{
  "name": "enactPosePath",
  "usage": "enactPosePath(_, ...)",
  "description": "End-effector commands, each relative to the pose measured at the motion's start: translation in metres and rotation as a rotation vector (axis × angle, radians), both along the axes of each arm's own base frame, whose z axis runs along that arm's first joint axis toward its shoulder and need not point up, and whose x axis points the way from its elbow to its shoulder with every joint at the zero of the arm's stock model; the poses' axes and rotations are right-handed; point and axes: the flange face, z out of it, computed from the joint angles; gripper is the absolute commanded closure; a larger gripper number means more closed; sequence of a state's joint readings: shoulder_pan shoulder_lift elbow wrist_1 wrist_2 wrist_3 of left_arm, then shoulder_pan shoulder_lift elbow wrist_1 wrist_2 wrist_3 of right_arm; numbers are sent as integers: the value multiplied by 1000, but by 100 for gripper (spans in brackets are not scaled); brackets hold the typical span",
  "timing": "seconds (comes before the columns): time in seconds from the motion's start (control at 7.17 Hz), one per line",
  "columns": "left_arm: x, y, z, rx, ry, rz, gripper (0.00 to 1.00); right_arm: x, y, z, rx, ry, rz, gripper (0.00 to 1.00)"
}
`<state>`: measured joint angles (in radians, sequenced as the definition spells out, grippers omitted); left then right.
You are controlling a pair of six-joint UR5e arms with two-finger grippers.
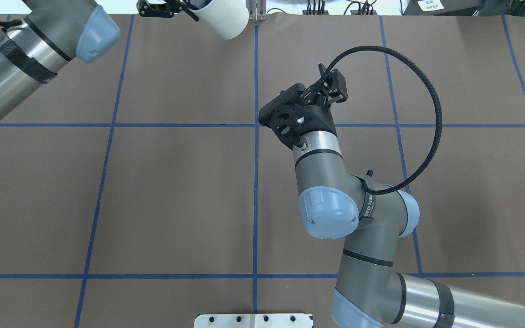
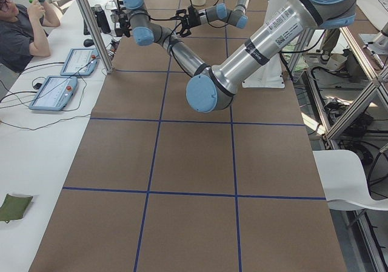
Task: Left arm hands cup to right arm to dump lemon
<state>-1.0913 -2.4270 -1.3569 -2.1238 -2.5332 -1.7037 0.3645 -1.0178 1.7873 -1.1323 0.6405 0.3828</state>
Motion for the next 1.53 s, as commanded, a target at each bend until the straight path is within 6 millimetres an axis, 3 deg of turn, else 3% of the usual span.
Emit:
enactPosePath(0.0, -49, -26, 71, -19, -78, -112, 100, 27, -34, -1, -72, -113, -51, 0)
enactPosePath(0.14, -57, -30, 93, 7, -121, -115, 100, 57, -69, 4, -134, -172, -93, 0)
enactPosePath(0.42, -107, -50, 134, 63, -266, -76, 100, 139, -134, 33, -305, -272, -216, 0)
enactPosePath(0.7, -150, -43, 216, 174, -418, 6, 100, 229, -178, 70, -539, -327, -309, 0)
enactPosePath(0.84, -168, -42, 234, 204, -473, 57, 100, 253, -186, 82, -636, -337, -332, 0)
enactPosePath(1.12, -196, -1, 280, 308, -658, 211, 100, 292, -195, 113, -855, -314, -361, 0)
enactPosePath(1.39, -214, 80, 334, 359, -672, 318, 100, 337, -190, 165, -990, -251, -436, 0)
